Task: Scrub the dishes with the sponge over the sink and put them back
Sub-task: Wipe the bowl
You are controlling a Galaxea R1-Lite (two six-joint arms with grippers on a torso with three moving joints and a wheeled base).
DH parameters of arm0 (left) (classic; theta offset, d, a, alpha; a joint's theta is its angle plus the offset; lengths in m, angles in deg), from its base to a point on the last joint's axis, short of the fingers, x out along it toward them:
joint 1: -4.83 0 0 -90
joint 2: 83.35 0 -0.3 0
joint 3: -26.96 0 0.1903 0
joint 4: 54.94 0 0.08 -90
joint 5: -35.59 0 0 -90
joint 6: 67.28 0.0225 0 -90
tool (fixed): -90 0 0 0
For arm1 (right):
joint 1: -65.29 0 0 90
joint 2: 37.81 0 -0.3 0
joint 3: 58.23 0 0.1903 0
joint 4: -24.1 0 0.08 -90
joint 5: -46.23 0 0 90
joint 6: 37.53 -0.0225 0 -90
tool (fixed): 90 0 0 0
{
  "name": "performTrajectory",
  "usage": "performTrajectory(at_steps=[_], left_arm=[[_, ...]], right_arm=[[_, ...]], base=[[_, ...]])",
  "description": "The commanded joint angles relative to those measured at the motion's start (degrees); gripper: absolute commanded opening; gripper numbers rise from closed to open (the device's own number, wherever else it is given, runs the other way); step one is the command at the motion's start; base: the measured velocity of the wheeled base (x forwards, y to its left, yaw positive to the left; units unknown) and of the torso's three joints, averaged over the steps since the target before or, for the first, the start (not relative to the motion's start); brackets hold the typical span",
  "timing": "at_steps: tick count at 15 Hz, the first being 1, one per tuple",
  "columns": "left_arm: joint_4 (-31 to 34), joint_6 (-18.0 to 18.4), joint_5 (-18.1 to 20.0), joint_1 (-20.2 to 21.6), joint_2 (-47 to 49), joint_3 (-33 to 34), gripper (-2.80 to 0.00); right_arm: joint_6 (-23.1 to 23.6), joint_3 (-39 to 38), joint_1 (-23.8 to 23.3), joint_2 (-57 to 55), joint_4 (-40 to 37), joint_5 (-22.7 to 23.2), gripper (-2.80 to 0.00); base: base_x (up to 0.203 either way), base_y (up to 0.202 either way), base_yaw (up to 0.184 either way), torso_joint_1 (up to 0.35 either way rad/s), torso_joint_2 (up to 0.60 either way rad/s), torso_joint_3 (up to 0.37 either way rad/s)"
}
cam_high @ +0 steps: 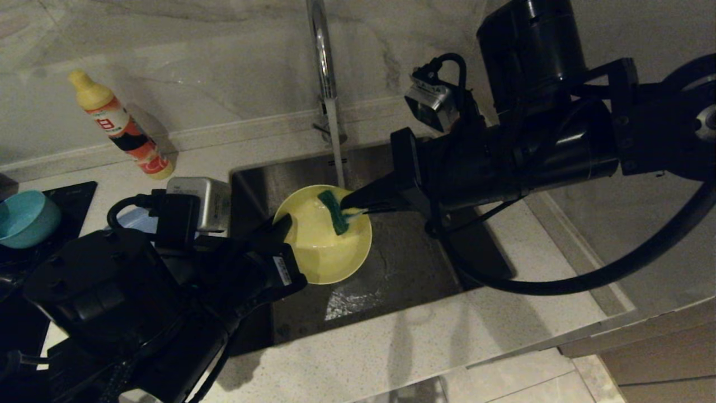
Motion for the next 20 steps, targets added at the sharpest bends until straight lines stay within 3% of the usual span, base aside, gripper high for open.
performTrajectory(at_steps=[1,8,11,20], left_arm=[[-0.4,-0.2,-0.2,0.1,-0.3,-0.8,-2.8],[-0.4,-0.4,-0.2,0.1,-0.9,-1.1,-2.8],[-0.4,-0.4,-0.3,0.1,-1.2,-1.1,-2.8],[-0.4,-0.3,-0.3,0.1,-0.6,-0.7,-2.8]], right_arm=[[-0.4,-1.1,2.1,-1.6,-0.3,0.1,-2.8],[-0.1,-4.5,2.8,-2.3,-0.1,0.1,-2.8],[0.0,-9.4,2.9,-0.7,0.1,-1.1,-2.8],[0.0,-8.0,-1.1,0.9,1.2,-2.3,-2.8]], base=[[0.0,0.0,0.0,0.0,0.0,0.0],[0.0,0.0,0.0,0.0,0.0,0.0],[0.0,0.0,0.0,0.0,0.0,0.0],[0.0,0.0,0.0,0.0,0.0,0.0]])
